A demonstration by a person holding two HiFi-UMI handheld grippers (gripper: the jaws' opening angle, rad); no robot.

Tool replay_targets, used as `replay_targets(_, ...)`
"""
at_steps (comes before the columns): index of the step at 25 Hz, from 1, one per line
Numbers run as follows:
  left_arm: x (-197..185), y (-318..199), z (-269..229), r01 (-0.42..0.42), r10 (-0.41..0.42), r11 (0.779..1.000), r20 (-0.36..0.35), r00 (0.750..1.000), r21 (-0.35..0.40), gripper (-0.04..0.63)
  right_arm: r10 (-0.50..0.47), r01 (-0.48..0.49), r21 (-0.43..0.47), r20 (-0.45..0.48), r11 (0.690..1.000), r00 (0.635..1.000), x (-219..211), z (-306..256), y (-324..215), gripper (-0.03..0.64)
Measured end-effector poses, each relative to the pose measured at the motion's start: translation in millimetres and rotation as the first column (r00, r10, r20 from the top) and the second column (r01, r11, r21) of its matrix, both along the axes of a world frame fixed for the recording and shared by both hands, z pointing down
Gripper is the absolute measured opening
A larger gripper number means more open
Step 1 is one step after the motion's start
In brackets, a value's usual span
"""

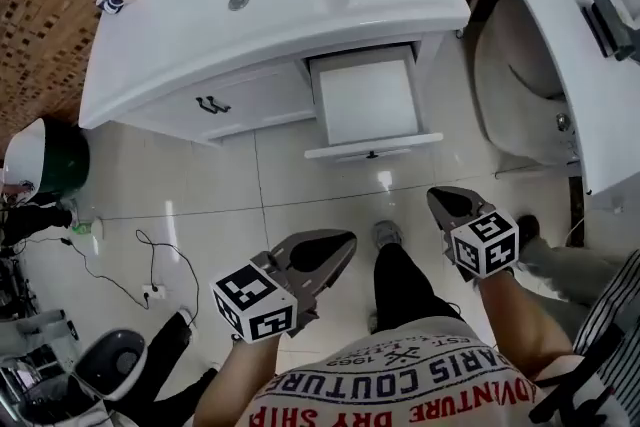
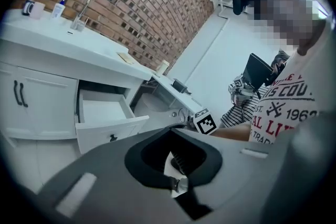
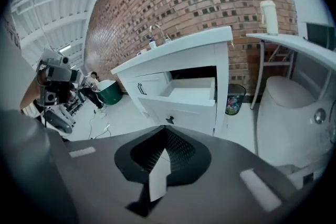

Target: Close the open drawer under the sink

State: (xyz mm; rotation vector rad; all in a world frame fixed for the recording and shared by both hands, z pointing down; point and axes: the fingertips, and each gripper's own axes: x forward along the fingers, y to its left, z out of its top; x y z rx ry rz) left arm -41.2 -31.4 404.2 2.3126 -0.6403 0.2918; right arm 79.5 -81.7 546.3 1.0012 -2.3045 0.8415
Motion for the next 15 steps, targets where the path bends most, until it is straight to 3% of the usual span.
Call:
replay_targets(7,1,-28,39,-0.003,0.003,0.996,0.007,1.000,-0.093,-0.017,0.104,-0.103,-0.089,0.005,0.991,0.995,7,57,-44,0.008)
replay_targets(15,-1,-62,55,0.013,-0.013,0.991,0.005,1.000,-0.136,-0.018,0.113,-0.113,-0.109,0.000,0.988,0.994,1,76,-84,0.008)
